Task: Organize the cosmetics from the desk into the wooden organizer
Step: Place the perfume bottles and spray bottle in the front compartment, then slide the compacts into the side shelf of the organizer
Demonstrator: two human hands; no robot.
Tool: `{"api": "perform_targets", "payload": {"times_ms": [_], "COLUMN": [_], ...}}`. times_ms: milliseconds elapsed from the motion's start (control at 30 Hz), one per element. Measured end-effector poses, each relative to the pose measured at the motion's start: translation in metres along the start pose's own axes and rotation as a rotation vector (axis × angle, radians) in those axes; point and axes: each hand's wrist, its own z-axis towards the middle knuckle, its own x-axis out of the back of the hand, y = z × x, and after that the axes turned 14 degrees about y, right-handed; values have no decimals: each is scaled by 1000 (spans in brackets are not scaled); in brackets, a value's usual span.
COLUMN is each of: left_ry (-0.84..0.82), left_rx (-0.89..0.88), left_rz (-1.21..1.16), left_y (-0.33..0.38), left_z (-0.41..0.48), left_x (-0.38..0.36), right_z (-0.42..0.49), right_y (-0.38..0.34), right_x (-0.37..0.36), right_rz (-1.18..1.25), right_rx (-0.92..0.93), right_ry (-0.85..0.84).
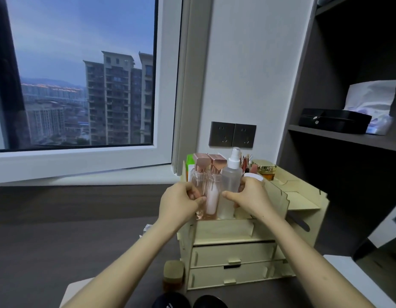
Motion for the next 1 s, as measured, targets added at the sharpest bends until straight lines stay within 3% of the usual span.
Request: {"api": "perform_targets", "payload": {"times_ms": [167, 433, 533, 633, 700, 833, 1000], "left_ry": [5, 13, 29, 8, -26, -133, -262], "left_rx": [3, 5, 20, 56, 84, 135, 161], "left_rz": [-12, -38, -54, -6, 53, 201, 401], "left_y": [-1, -6, -18, -37, -51, -78, -101], "left_z": [0, -5, -11, -25, -37, -62, -93], "left_x": [3, 21, 43, 67, 81, 106, 146], "right_z": [-4, -23, -49, -90, -118, -163, -209], "right_y": [0, -5, -17, -33, -43, -51, -52], "right_x": [-8, 4, 20, 26, 21, -15, -66], "right_rz": [-100, -99, -69, 40, 62, -98, -71], "right_rx": [45, 7, 121, 306, 465, 637, 600], "right_ry": [123, 97, 200, 190, 73, -407, -711]}}
